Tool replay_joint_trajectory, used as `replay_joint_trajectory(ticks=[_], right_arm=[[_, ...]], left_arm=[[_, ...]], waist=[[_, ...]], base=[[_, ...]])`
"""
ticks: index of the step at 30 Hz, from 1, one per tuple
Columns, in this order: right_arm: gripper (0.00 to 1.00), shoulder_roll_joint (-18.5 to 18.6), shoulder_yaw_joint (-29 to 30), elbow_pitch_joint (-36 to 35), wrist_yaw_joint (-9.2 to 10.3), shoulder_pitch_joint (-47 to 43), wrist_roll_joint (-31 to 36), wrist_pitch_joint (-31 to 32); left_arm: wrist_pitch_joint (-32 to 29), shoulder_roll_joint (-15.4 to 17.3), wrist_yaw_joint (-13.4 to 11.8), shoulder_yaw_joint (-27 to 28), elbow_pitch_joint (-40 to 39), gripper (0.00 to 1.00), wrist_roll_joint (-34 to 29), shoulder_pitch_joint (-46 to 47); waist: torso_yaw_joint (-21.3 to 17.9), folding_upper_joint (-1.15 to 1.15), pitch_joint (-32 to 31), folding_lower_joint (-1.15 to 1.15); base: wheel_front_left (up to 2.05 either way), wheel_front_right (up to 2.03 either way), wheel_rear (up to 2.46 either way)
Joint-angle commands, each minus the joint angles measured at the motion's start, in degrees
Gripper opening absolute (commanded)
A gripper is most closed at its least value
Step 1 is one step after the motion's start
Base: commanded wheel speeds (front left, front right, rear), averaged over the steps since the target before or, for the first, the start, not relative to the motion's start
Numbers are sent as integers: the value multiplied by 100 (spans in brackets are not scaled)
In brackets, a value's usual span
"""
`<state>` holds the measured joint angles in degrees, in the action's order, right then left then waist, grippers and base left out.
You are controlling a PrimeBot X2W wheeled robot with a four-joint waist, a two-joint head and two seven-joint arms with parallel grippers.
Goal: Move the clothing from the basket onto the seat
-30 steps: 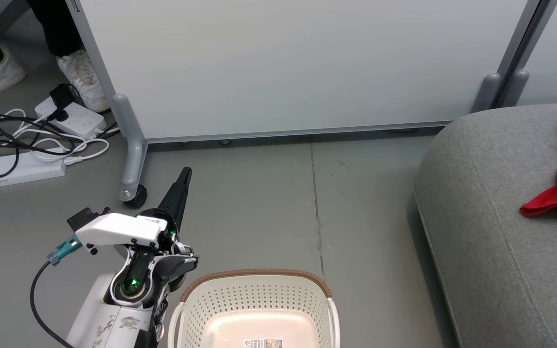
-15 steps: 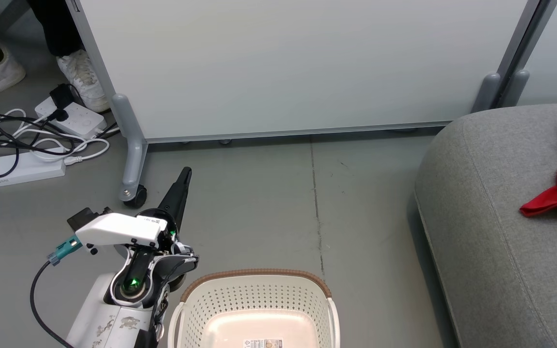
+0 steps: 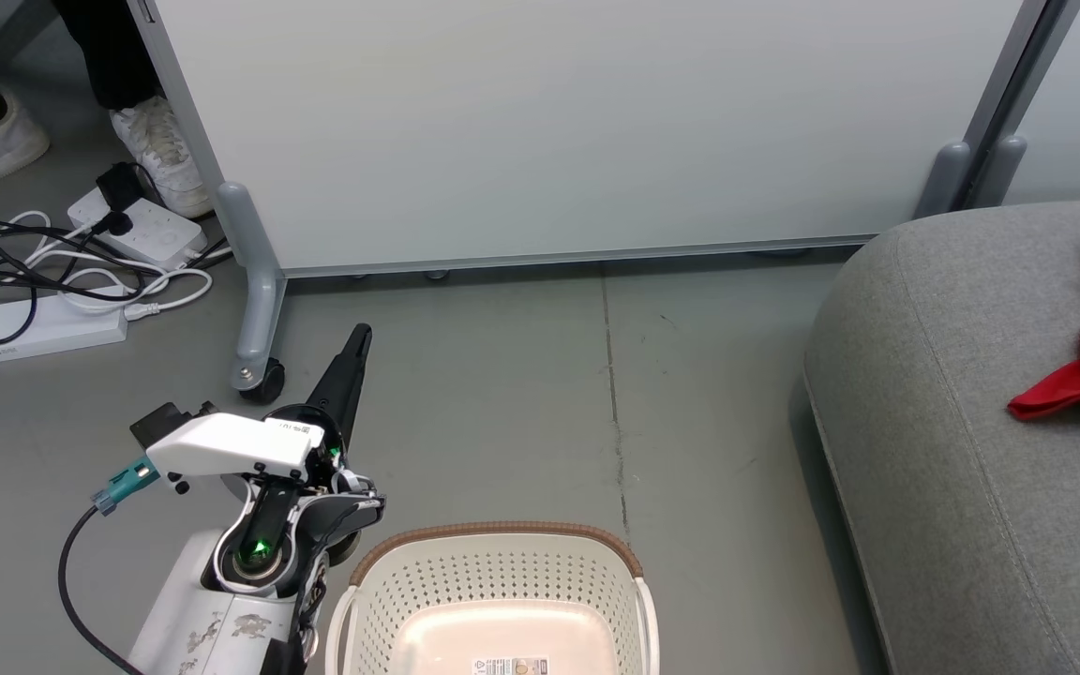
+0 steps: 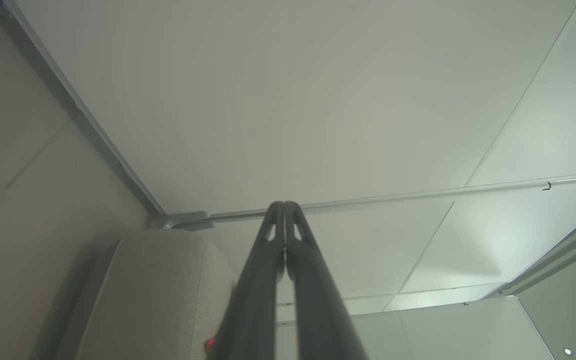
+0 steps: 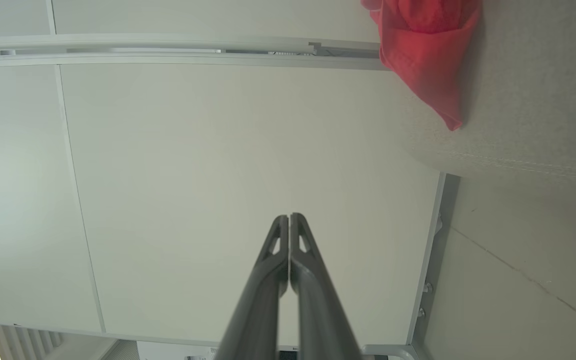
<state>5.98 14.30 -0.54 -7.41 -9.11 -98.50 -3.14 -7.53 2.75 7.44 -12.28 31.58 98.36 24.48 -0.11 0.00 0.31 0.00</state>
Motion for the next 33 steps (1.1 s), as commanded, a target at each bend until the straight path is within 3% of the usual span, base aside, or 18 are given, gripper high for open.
replay_joint_trajectory(ticks=[1, 33], right_arm=[[0, 51, 0, -12, -14, -64, -47, -41], [0, 128, -86, -27, -14, -77, -110, -125]], left_arm=[[2, 23, 21, 21, -5, 0, -7, 76], [1, 23, 21, 20, -7, 0, -7, 75]], waist=[[0, 0, 0, 0], [0, 0, 0, 0]], base=[[0, 0, 0], [0, 0, 0]])
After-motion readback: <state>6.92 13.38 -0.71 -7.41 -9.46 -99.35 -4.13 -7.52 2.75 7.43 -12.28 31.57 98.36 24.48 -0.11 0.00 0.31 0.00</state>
